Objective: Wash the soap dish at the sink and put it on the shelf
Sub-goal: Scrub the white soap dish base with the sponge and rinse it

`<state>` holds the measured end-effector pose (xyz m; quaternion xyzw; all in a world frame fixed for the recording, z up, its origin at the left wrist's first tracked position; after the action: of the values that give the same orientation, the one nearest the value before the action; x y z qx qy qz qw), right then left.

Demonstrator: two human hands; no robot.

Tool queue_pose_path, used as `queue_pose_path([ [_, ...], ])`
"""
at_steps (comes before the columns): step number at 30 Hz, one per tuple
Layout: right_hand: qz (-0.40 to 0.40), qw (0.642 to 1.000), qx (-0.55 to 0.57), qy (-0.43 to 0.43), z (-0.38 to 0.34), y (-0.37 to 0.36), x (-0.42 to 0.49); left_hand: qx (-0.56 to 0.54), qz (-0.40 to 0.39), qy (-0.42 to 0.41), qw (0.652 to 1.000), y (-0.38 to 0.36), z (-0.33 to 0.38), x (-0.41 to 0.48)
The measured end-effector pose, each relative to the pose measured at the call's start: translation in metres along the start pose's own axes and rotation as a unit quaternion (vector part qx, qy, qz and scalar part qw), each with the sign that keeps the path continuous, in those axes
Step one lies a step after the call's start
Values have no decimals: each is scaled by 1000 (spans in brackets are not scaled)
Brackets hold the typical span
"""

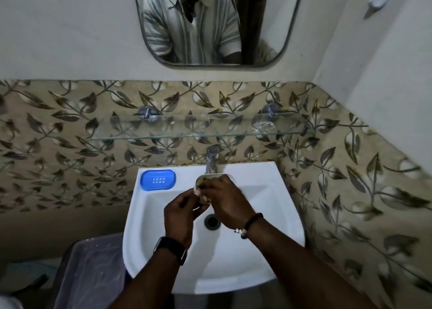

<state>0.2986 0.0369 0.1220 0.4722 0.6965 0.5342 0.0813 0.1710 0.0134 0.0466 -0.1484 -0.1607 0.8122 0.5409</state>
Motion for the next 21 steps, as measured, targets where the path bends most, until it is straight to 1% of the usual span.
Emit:
queue_pose_path([
  [2, -30, 997, -70, 16, 1, 1, 3, 2, 7, -9, 1000, 9, 7, 0],
  [3, -31, 992, -119, 16, 1, 4, 4, 4, 15, -13, 1000, 13, 11, 0],
  [5, -1, 979, -203, -12, 1, 13, 4, -5, 37, -15, 999, 18, 16, 3],
  [7, 13, 964, -259, -54, -5, 17, 6, -24, 44, -9, 999, 17, 17, 2],
  [8, 12, 962, -263, -76, -10, 15, 8, -32, 42, -7, 999, 17, 18, 0],
  [9, 10, 965, -242, -104, -13, 13, 10, -37, 38, -6, 999, 16, 17, -1],
  [11, 5, 977, -140, -158, -22, 8, 15, -32, 20, -7, 999, 18, 20, -2],
  [12, -3, 983, -80, -164, -27, 4, 16, -23, 8, -9, 1000, 19, 23, -1],
  [14, -32, 990, 9, -138, -40, 1, 15, -13, -5, -14, 1000, 22, 28, 3],
  [16, -56, 994, 23, -88, -46, 4, 16, -18, 1, -22, 1000, 27, 34, 6],
  [17, -70, 996, 4, -63, -47, 7, 17, -17, 9, -26, 999, 28, 37, 7],
  [19, -107, 989, -95, -19, -46, 15, 21, -11, 34, -30, 999, 30, 39, 7],
  [20, -116, 982, -152, -1, -45, 19, 22, -11, 48, -32, 998, 32, 39, 7],
  [21, -108, 974, -197, 15, -43, 24, 23, -14, 62, -33, 997, 35, 40, 6],
])
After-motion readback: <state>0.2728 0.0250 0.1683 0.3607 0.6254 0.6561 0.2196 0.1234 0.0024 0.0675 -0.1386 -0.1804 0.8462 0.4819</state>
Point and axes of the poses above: each hand's wrist, its own x-axis towards the middle knuckle, its own y-axis out of the back of the hand, z = x × y, the point moved 4 cm from there along x, towards the middle knuckle, and after that the axes turned 5 degrees about -y, right-handed, at the moved point
